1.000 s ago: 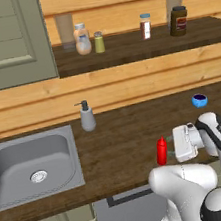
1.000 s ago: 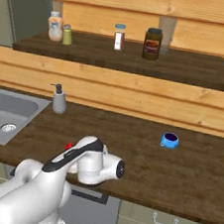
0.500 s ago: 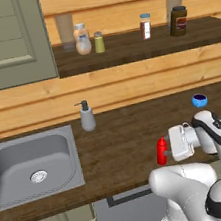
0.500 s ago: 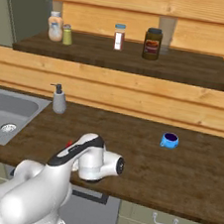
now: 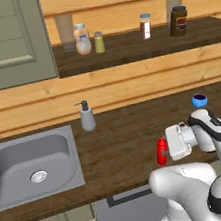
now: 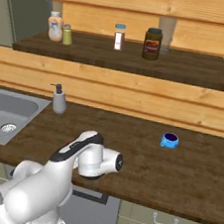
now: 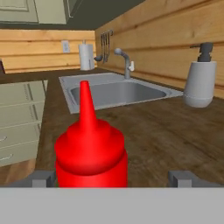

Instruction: Put the shaker and condiment bottle from the counter next to their counterparts in the cabinet.

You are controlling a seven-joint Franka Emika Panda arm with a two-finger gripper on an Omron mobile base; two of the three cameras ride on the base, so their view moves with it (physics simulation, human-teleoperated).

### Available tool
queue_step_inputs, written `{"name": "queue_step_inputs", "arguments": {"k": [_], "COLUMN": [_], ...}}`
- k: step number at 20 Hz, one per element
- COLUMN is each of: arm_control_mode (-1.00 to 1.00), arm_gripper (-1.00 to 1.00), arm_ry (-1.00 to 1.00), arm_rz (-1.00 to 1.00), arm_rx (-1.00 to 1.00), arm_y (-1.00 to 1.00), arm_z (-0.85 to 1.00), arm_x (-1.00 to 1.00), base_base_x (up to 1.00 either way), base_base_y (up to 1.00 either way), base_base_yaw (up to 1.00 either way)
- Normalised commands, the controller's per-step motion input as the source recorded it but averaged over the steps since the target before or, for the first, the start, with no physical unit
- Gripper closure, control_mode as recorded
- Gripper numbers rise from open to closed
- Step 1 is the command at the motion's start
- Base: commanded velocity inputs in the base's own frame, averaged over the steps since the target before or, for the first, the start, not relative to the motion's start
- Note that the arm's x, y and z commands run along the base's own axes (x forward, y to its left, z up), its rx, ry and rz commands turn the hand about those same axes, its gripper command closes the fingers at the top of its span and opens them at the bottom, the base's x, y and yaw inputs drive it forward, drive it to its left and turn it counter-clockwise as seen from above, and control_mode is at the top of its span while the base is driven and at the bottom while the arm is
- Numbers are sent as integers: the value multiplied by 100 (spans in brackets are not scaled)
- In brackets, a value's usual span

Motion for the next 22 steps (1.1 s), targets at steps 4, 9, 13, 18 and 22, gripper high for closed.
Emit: {"name": "queue_step_inputs", "arguments": {"k": [4, 9, 13, 18, 22], "arm_control_mode": [-100, -100, -100, -100, -100], "arm_gripper": [-100, 100, 100, 100, 100], "arm_ry": [0, 1, 4, -1, 1], "arm_rz": [0, 0, 0, 0, -4], "arm_rx": [0, 0, 0, 0, 0], "arm_y": [23, 20, 9, 8, 24], "arm_z": [-9, -10, 0, 37, 95], "arm_x": [0, 0, 0, 1, 9], "base_base_x": [0, 0, 0, 0, 0], "base_base_y": [0, 0, 0, 0, 0], "base_base_yaw": [0, 0, 0, 0, 0]}}
